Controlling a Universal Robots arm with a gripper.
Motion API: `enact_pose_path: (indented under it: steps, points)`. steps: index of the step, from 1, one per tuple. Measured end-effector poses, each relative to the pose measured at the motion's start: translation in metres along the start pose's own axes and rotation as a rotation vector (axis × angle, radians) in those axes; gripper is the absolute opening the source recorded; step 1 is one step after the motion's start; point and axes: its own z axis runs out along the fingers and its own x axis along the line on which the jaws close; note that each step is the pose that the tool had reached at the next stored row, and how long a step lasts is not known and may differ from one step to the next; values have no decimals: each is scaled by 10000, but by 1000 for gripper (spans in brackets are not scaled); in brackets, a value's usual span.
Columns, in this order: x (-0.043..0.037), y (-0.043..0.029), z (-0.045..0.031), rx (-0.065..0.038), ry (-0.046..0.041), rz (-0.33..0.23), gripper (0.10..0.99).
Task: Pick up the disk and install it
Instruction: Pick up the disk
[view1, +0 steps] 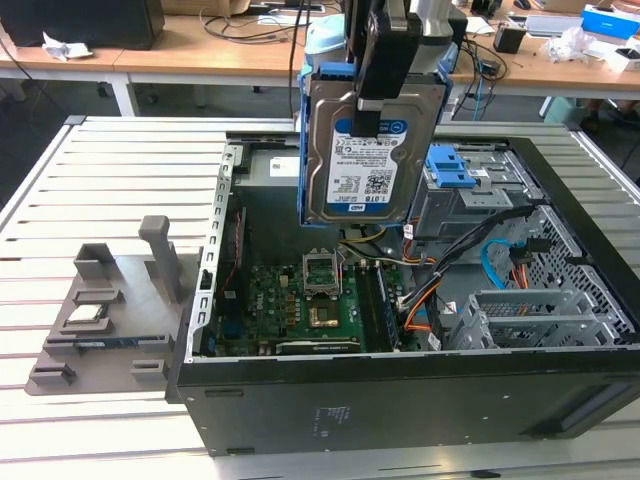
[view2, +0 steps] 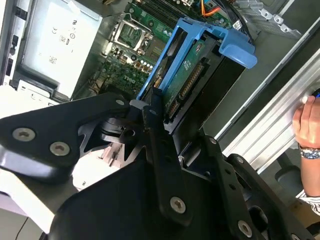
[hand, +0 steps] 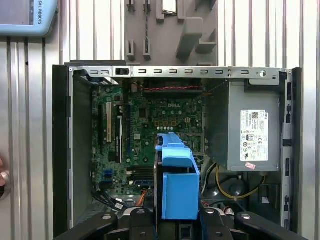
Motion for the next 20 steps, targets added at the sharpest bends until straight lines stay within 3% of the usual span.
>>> enact_pose_path:
  steps: [13,20]
  points:
    - [218,-1,4,0,0,0,361]
    - [392,-2,7,0,-1,0,361]
